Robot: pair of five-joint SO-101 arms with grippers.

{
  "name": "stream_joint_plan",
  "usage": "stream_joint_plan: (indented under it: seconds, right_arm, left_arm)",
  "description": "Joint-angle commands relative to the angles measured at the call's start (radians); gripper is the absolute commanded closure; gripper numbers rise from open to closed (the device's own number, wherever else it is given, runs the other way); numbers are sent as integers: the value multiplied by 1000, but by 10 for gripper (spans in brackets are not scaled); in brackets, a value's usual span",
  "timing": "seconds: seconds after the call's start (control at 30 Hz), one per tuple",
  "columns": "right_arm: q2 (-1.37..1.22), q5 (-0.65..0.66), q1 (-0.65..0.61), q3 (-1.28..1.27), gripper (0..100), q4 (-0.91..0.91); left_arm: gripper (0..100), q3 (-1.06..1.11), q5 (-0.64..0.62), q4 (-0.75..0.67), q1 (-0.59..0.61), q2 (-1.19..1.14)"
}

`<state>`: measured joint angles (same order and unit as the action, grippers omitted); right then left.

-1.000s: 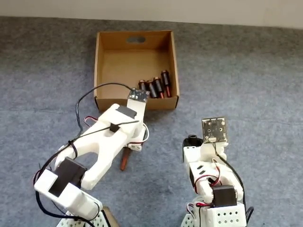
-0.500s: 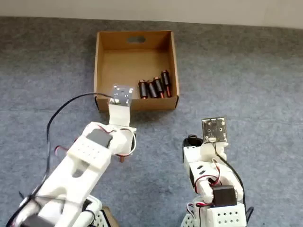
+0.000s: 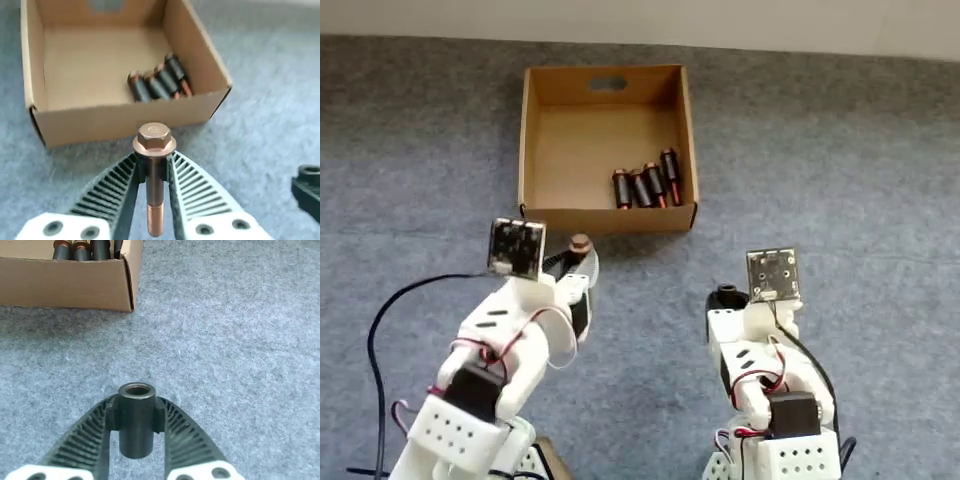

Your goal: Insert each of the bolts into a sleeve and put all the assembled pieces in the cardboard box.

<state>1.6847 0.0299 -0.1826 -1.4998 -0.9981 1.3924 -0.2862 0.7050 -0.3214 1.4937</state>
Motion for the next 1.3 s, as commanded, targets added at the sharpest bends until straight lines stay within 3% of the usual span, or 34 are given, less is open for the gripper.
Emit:
stream_joint_plan:
  seconds: [0.0, 0.13, 0.23, 0.5, 0.67, 0.93, 1.17, 1.27]
  right_arm:
    - [10, -6, 4, 114, 992, 28]
    - [5, -6, -2, 193, 992, 96]
    - [2, -8, -82, 200, 992, 157]
    - [1, -5, -308, 147, 992, 390]
    - [10, -6, -314, 16, 992, 486]
    - [10, -8, -314, -28, 992, 492]
    - [10, -8, -314, -28, 992, 492]
    - [10, -6, -314, -28, 992, 492]
  left_arm:
    - [993, 21, -6, -23, -1, 179]
    - [993, 51, -6, -23, -2, 312]
    - [993, 50, -26, -35, -2, 329]
    - [993, 61, -163, -247, -54, 315]
    - [993, 61, -161, -370, -170, 315]
    - [993, 64, -158, -445, -186, 315]
    - [993, 148, 103, -546, -272, 314]
    - [993, 145, 158, -548, -309, 314]
